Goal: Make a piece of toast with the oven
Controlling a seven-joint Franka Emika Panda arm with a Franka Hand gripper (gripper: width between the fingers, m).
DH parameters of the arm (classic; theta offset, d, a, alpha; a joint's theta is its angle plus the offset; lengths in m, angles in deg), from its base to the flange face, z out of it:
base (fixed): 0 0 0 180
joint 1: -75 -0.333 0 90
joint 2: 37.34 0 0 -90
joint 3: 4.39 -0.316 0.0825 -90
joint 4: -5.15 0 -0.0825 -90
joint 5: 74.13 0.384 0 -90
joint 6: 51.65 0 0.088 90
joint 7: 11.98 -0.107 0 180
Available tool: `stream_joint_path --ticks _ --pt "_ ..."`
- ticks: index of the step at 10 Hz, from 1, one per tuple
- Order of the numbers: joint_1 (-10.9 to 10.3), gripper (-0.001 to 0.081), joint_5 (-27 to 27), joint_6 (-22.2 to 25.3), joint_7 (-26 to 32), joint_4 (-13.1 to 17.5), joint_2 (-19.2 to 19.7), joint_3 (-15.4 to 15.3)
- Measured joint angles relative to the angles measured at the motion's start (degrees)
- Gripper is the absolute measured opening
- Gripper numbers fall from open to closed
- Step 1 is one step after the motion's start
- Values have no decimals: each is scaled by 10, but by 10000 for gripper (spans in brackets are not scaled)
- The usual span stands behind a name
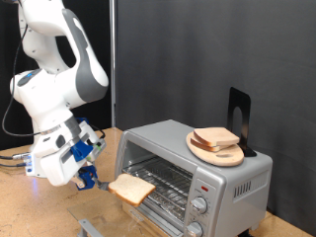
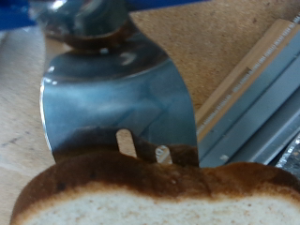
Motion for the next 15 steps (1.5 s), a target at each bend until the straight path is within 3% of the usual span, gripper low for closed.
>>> stream_joint_path --ticks 6,10,13,15 --pt "-7 465 -4 -5 -31 0 -11 -50" --pt "4 465 -127 -4 -116 -4 -26 -78" --pt "35 465 -219 -6 -113 -32 -31 -80" --pt "55 465 -234 -4 -96 -47 -39 -74"
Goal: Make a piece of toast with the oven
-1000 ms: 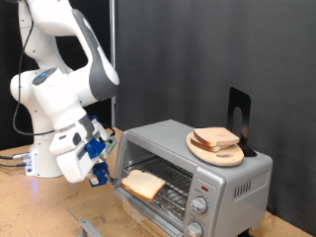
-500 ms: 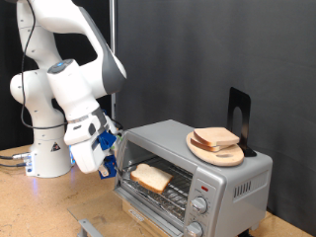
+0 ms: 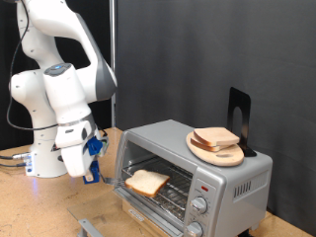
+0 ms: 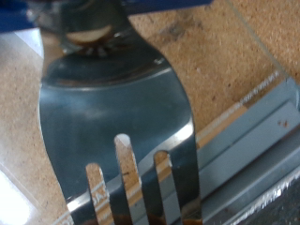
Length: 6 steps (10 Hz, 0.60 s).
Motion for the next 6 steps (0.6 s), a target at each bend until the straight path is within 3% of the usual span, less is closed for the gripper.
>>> stream_joint_path --ticks 6 --pt "6 464 25 3 31 -3 -26 20"
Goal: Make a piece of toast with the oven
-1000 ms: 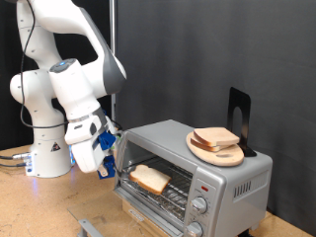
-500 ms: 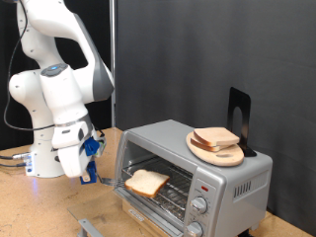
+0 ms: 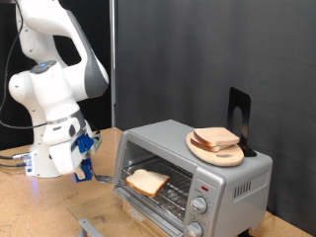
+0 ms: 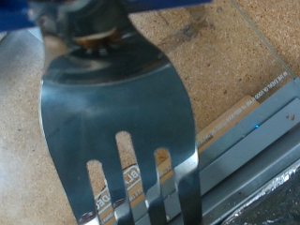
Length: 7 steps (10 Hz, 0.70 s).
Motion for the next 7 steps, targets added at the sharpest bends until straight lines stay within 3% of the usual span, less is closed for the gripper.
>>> stream_joint_path --ticks 3,7 --pt "-8 464 9 -8 -21 -1 -2 -17" --pt "-36 464 46 -25 -40 -1 -1 -42"
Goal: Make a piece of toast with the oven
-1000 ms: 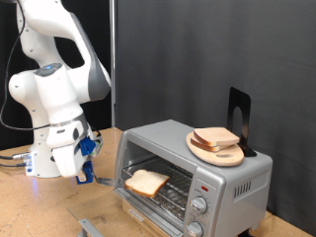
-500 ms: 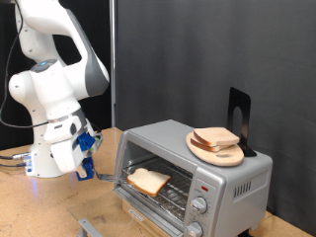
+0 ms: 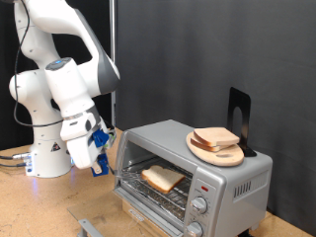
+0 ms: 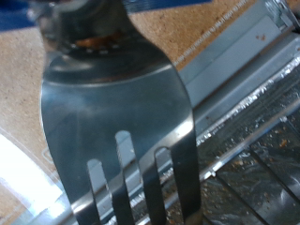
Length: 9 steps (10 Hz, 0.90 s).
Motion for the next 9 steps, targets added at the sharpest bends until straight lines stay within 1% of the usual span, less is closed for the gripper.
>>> stream_joint_path --ticks 3,4,5,6,8,9 --pt "-1 464 1 -1 -16 -1 0 -13" --pt "1 464 1 3 -16 -1 0 -13" --pt "10 464 -6 14 -16 -2 -1 -12" --pt "25 464 -22 34 -16 -3 -3 -10" --pt "65 464 -59 69 -16 -6 -8 -6" --pt "79 464 -65 85 -14 -6 -11 -1"
